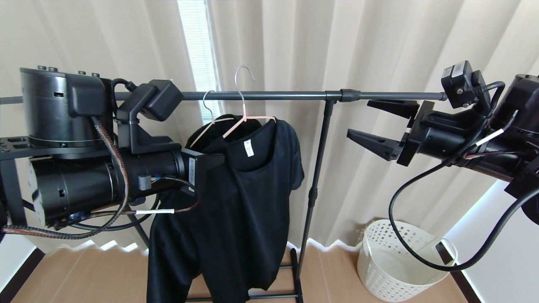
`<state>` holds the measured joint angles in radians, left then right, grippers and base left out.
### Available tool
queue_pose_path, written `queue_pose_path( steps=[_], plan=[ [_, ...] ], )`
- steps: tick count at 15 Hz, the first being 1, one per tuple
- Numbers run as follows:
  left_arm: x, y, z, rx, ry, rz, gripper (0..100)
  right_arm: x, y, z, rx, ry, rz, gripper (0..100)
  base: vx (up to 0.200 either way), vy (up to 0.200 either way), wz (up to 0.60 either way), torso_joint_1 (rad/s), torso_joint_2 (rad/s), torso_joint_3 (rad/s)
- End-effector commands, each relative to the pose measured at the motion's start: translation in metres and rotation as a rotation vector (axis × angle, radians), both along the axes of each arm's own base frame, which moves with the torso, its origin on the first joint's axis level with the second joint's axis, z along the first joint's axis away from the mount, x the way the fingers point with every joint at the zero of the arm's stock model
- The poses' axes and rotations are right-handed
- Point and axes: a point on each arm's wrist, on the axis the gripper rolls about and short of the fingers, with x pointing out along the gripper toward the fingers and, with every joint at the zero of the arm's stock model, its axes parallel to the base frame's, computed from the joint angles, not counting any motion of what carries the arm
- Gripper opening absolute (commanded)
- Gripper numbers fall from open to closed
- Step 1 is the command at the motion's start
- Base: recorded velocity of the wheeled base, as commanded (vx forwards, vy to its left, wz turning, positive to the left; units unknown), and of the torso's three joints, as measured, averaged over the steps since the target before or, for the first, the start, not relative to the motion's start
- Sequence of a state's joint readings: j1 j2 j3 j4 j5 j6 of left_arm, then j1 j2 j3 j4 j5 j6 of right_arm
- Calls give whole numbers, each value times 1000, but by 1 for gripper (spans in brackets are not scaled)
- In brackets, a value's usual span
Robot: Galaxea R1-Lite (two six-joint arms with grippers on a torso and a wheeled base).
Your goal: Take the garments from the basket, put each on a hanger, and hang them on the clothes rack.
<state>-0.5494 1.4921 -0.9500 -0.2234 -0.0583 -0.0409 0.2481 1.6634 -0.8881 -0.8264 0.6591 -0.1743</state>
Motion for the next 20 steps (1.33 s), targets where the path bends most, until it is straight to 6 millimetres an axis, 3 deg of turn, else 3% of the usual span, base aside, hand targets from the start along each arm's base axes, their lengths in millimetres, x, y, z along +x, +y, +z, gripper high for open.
queue_pose_path(
  steps=[1,10,11,12,14,20],
  plan=[
    [7,-6,-6,11,21,-5,0,0,0,0,0,-2,1,100,0,0,0,0,0,0],
    [55,-33,-15,-93,117,53,0,2,1,-2,-3,6,1,100,0,0,0,0,0,0],
    [55,-33,-15,-93,117,53,0,2,1,-2,-3,6,1,100,0,0,0,0,0,0],
    [75,-33,-18,-104,124,87,0,2,1,-2,-4,5,1,100,0,0,0,0,0,0],
    [93,-32,-21,-108,121,113,0,2,1,-3,-5,8,1,100,0,0,0,0,0,0],
    [117,-38,-29,-108,123,132,0,1,0,-4,-8,6,1,100,0,0,0,0,0,0]
  ],
)
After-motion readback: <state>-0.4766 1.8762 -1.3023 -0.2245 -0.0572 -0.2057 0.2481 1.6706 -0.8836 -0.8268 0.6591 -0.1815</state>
